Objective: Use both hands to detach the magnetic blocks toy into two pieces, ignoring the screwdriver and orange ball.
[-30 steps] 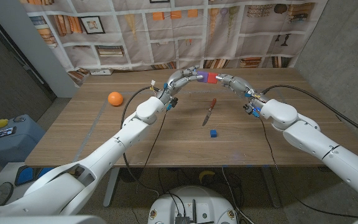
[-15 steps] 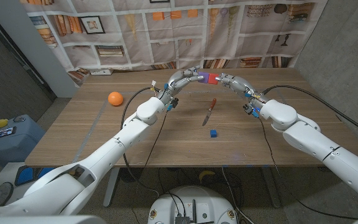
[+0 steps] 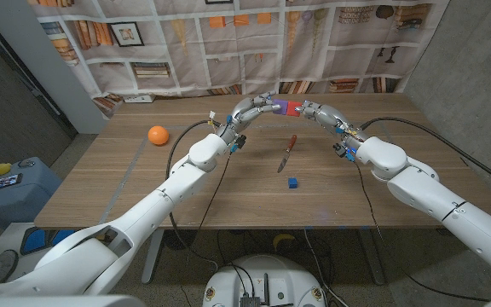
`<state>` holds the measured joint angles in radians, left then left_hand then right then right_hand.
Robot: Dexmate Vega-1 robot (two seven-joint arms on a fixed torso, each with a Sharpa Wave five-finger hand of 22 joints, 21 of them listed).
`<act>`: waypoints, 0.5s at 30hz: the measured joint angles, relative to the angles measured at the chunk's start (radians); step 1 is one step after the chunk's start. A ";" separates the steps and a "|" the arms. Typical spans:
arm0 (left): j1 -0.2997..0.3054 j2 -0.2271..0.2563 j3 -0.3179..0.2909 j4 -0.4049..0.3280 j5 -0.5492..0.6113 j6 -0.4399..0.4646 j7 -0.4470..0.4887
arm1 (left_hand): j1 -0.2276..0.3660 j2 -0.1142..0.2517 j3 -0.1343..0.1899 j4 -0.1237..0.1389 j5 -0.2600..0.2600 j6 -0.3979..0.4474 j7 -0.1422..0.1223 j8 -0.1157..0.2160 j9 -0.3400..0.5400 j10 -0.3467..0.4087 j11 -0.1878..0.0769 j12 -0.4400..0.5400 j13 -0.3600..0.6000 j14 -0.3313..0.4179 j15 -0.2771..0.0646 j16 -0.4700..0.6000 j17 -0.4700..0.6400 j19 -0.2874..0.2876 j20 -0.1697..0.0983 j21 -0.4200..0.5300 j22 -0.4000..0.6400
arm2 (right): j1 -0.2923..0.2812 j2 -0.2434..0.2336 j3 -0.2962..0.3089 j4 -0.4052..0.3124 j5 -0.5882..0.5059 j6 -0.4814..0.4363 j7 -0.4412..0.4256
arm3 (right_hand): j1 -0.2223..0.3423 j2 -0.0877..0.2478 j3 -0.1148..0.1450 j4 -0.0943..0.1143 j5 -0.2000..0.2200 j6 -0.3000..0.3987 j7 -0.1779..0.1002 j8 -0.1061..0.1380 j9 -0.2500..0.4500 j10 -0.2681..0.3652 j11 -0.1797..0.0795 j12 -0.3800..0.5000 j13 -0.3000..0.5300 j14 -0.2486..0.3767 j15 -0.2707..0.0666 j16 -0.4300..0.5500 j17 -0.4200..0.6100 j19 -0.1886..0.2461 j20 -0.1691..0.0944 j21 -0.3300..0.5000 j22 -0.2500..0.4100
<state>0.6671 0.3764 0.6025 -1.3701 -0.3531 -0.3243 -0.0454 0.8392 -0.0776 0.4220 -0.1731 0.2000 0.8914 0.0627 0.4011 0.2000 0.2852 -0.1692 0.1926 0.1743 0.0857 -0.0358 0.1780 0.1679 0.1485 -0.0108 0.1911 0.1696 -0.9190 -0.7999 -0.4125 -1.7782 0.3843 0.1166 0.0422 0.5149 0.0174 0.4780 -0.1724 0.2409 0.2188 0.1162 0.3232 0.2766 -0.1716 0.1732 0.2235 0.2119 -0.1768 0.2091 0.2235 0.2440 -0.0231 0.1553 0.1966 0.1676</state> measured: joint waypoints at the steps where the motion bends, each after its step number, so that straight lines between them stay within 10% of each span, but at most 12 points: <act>1: 0.000 -0.001 0.000 0.001 0.000 -0.001 0.000 | 0.000 0.000 0.000 0.000 0.000 0.000 0.000 0.000 0.000 0.000 0.000 0.000 0.000 0.000 0.000 0.000 0.000 0.000 0.000 0.000 0.000 | 0.000 0.000 0.000 0.000 0.000 0.000 -0.001 | 0.000 0.000 0.001 -0.001 0.000 0.007 0.000 0.000 0.003 0.000 0.000 0.000 0.000 0.000 0.000 0.000 0.000 0.000 0.000 0.000 0.000; 15: 0.001 -0.003 0.000 0.001 -0.005 -0.003 0.000 | 0.003 -0.003 -0.005 0.003 0.000 0.004 0.004 0.000 0.000 0.000 0.000 0.000 0.000 0.000 0.000 0.000 0.000 0.000 0.000 0.000 0.000 | -0.001 0.002 0.000 -0.007 -0.008 -0.004 -0.012 | 0.040 -0.021 0.005 -0.005 0.007 0.069 0.012 0.044 0.023 -0.004 0.004 0.007 0.000 0.000 0.000 0.008 0.000 0.025 -0.004 0.000 0.000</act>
<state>0.6681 0.3735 0.6029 -1.3691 -0.3585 -0.3269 -0.0456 0.8419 -0.0802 0.4168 -0.1705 0.1997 0.8955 0.0667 0.4013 0.2001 0.2852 -0.1692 0.1926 0.1743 0.0857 -0.0358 0.1780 0.1679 0.1485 -0.0108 0.1911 0.1696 -0.9197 -0.7983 -0.4127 -1.7856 0.3760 0.1128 0.0304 0.5544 -0.0037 0.4834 -0.1779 0.2479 0.2879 0.1281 0.3674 0.2999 -0.1754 0.1770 0.2306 0.2118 -0.1768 0.2091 0.2312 0.2439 0.0020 0.1517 0.1966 0.1676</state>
